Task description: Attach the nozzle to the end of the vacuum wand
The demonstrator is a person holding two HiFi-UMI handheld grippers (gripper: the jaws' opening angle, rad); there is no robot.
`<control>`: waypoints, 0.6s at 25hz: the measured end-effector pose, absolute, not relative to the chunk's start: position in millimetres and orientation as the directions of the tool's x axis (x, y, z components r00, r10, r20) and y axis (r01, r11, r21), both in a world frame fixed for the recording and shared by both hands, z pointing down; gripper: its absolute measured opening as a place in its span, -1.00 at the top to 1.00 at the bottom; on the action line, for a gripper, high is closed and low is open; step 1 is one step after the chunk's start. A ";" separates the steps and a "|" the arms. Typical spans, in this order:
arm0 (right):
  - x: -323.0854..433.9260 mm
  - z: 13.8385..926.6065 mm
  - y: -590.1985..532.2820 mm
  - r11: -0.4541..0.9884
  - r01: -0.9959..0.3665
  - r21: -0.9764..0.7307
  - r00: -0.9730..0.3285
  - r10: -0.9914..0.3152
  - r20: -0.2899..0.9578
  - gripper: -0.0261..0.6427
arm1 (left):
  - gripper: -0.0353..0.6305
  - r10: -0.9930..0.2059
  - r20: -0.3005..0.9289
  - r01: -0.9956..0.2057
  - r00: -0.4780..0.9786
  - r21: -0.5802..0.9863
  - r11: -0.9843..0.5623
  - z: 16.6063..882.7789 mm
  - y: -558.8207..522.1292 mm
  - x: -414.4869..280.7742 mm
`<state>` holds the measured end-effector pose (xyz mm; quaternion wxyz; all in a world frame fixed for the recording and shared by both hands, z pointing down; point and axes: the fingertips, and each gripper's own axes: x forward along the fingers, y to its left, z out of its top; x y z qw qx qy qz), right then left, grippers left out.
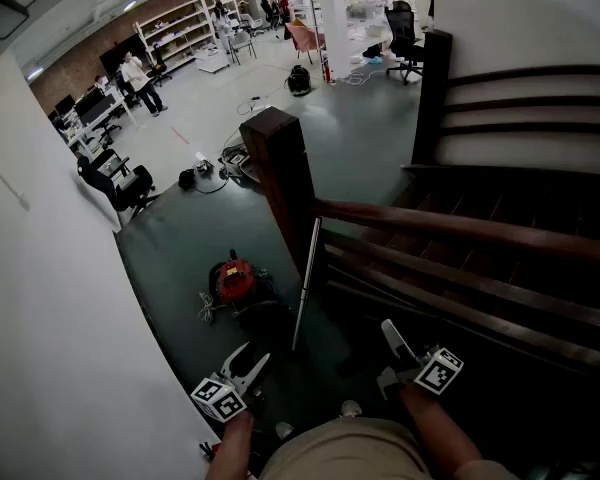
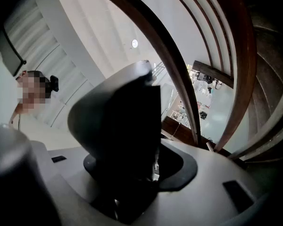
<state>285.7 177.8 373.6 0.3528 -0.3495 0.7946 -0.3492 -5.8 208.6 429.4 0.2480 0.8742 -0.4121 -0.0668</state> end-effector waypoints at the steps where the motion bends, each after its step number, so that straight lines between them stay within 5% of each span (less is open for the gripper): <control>1: 287.4 373.2 178.0 0.514 -0.311 -0.799 -0.507 -0.801 -0.318 0.30 | 0.12 -0.754 0.089 -0.688 0.651 0.489 -0.536 428.2 208.6 -3.4; 15: 310.9 369.5 176.0 0.499 -0.250 -0.830 -0.504 -0.799 -0.329 0.30 | 0.12 -0.744 0.107 -0.686 0.659 0.492 -0.537 428.2 210.8 27.0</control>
